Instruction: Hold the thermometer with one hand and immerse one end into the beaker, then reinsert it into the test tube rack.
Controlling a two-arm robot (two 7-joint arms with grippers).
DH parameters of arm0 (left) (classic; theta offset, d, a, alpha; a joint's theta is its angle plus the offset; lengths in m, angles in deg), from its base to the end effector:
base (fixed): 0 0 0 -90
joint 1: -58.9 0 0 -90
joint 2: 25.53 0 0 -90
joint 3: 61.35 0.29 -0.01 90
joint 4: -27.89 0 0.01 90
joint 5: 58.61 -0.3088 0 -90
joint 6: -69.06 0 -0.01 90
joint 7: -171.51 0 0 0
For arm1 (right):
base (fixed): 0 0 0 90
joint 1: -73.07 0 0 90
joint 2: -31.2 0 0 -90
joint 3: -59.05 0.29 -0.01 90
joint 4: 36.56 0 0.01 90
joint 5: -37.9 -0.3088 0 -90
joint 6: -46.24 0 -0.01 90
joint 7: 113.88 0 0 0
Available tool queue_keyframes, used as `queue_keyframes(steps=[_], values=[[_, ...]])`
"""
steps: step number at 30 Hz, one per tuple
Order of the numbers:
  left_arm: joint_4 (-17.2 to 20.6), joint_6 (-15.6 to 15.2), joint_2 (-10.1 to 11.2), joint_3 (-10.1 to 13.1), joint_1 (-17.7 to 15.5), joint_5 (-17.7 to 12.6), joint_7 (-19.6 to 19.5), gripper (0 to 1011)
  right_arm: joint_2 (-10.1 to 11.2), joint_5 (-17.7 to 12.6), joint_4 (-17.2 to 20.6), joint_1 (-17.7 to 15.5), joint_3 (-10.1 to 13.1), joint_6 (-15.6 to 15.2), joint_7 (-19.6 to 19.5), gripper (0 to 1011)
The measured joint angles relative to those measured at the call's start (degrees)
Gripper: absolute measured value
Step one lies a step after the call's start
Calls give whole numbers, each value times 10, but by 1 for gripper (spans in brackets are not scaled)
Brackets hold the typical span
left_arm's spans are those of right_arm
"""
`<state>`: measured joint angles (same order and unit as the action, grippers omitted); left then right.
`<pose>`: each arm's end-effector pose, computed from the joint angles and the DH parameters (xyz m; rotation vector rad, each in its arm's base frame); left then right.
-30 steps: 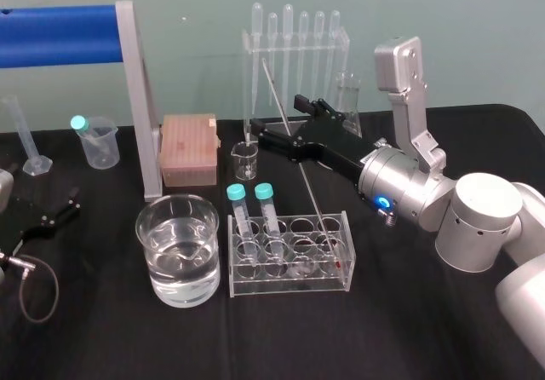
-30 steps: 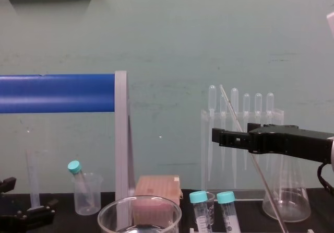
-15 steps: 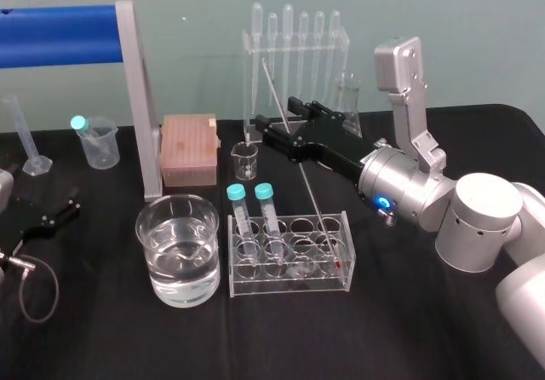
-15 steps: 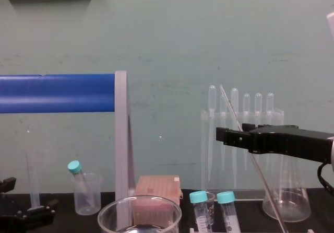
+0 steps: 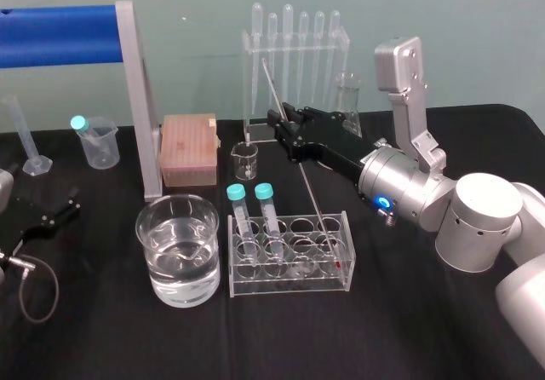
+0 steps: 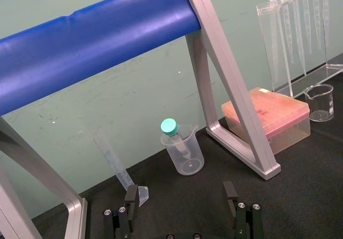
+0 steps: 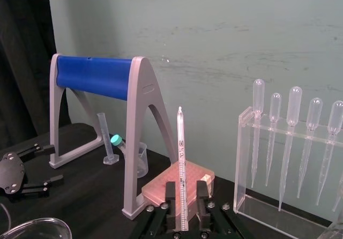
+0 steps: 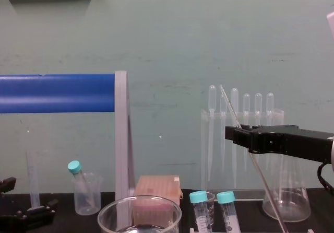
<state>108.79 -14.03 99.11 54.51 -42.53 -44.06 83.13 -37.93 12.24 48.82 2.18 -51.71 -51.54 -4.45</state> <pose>0.3581 0.0827 -0.3023 0.3043 -0.2850 1.2480 0.4021 -0.0077 -0.2278 -0.0153 0.0147 -0.9234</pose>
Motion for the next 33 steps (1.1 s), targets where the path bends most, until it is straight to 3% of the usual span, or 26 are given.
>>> queue_keyframes(steps=[4, 8, 24, 33], values=[[0, 0, 0, 0, 0, 0, 0, 1008, 0, 0, 0, 0, 0, 0, 0, 122], [0, 0, 0, 0, 0, 0, 0, 1008, 0, 0, 0, 0, 0, 0, 0, 58], [0, 0, 0, 0, 0, 0, 0, 1008, 0, 0, 0, 0, 1, 0, 0, 58], [0, 0, 0, 0, 0, 0, 0, 1008, -3, -32, 21, -3, 27, 15, 11, 58]])
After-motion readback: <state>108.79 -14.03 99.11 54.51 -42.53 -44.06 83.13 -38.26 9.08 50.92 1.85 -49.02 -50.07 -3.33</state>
